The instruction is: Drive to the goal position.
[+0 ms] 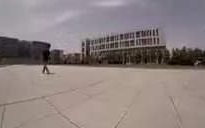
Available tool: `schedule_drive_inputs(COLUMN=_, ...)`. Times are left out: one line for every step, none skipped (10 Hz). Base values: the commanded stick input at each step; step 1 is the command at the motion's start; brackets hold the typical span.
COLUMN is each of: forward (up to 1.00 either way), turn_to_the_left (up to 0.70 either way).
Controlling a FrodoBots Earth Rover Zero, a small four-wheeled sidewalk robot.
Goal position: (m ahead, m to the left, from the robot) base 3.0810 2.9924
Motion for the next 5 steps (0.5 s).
schedule_drive_inputs(forward=1.00, turn_to_the_left=0.40)
schedule_drive_inputs(forward=1.00, turn_to_the_left=0.40)
schedule_drive_inputs(forward=1.00, turn_to_the_left=0.40)
schedule_drive_inputs(forward=1.00, turn_to_the_left=0.40)
schedule_drive_inputs(forward=1.00, turn_to_the_left=0.40)
